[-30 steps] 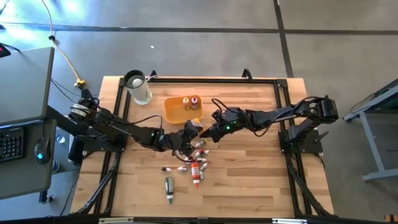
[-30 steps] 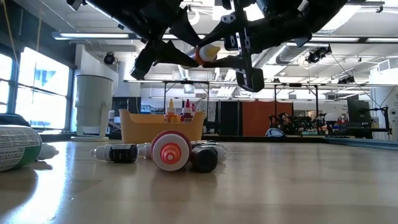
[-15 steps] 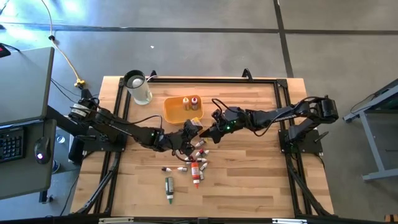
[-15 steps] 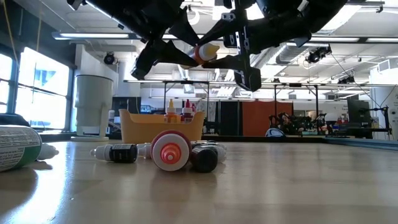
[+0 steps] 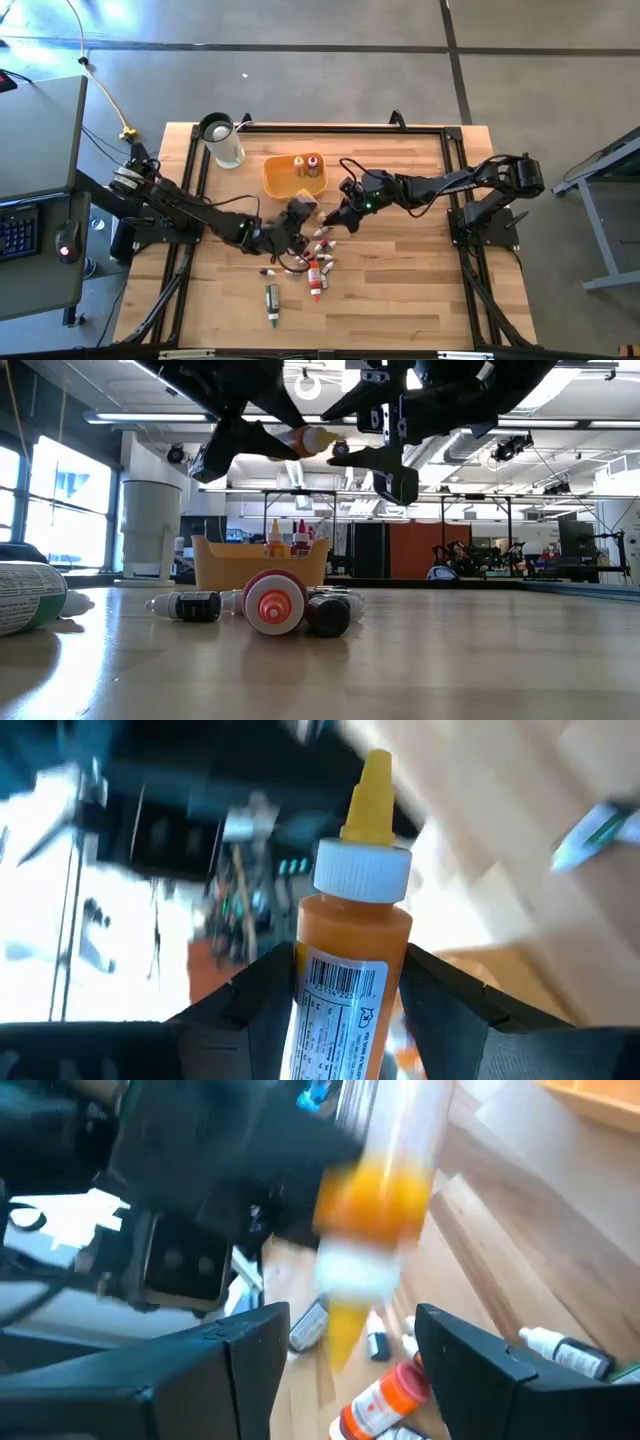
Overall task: Pick & Place food coloring
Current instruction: Put the large yellow food coloring bottle into the yellow bin
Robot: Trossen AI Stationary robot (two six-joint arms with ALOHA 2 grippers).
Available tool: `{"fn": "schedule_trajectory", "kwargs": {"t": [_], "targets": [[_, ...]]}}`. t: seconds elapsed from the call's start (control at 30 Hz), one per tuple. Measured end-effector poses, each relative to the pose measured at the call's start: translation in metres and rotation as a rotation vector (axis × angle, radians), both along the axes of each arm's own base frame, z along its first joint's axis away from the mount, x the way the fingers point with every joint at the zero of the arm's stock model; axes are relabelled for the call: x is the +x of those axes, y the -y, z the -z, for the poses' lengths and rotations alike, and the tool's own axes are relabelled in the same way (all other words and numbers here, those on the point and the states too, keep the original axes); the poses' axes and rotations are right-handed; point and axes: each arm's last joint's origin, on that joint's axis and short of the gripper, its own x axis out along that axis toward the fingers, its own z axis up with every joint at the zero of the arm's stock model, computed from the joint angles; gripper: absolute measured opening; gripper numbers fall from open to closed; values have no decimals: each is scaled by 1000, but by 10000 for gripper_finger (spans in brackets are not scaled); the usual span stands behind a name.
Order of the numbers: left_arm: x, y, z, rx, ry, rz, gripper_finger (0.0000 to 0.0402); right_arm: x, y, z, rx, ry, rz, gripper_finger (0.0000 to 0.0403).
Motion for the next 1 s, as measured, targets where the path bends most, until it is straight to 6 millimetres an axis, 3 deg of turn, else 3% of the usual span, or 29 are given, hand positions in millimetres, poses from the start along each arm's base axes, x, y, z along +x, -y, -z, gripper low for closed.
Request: {"fn": "schedule_trajectory", "kwargs": {"t": [0.3,0.47,0.63,0.83,1.0], "targets": [[-11,7,-2,-207,420,-343,169,-4,-2,9,-9,-95,-17,212],[-10,-2,-6,-390,591,-383,169,-4,-12,10,-16,-101,-49,213],[-7,-33,-19,-596,638,-355,169,-4,-27,10,-39,-98,-93,213],[-16,-90,-44,-804,742,-375,169,-6,-44,10,-71,-89,-152,213],[-15,-134,-32,-1071,741,-331,169,-7,-53,10,-110,-72,-184,213]]}}
